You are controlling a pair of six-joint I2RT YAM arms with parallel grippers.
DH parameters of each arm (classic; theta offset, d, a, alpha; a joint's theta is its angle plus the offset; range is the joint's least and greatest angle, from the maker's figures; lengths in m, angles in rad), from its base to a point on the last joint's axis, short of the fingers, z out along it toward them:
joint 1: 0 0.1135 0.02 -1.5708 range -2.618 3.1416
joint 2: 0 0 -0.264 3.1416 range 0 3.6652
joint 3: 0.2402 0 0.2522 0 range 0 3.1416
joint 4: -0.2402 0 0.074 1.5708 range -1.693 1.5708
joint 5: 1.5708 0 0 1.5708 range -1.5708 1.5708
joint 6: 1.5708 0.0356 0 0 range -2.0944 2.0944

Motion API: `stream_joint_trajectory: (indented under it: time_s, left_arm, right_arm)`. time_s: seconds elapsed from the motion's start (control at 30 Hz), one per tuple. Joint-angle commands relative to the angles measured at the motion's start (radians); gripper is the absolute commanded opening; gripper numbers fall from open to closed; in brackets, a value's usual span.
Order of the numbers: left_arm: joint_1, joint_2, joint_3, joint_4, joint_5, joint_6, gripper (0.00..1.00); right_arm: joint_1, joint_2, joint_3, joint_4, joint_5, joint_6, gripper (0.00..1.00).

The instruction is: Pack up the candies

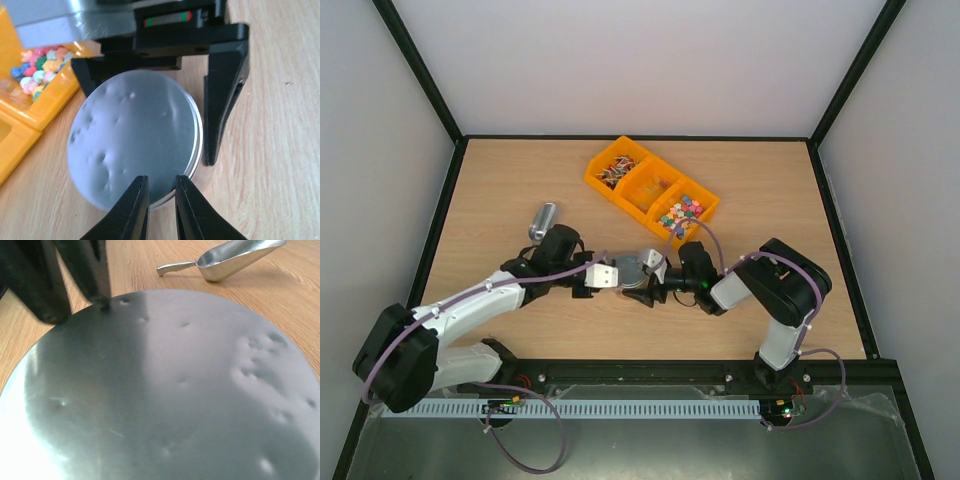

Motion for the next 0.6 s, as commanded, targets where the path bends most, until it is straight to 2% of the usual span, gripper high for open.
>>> stream_joint_trajectory:
  time_s: [0.0,0.17,0.3,0.43,0.57]
  left_arm:
    - [0.090,0.033,-0.021,0.006,-0.161,0.015,0.17]
    - [0.129,-0.010,-0.015,-0.006,-0.158,-0.024,0.17]
    - [0.123,-0.085,-0.009,-0.093,-0.061,-0.020,0.22]
    - [0.056,-0.137,-0.026,-0.125,-0.028,-0.015,0.26]
    - [-0.021,-0.147,-0.034,-0.071,-0.040,-0.064,0.34]
  right_arm:
    - [0.019,-0.007,-0.030,-0.010,-0.106,-0.066,0.45]
    - [0.018,-0.002,-0.022,-0.006,-0.064,-0.026,0.45]
    - [0.017,0.005,-0.016,-0.006,-0.049,-0.013,0.45]
    - [0.018,0.011,-0.010,-0.006,-0.037,-0.005,0.45]
    - [0.018,0.013,-0.009,-0.006,-0.033,-0.005,0.45]
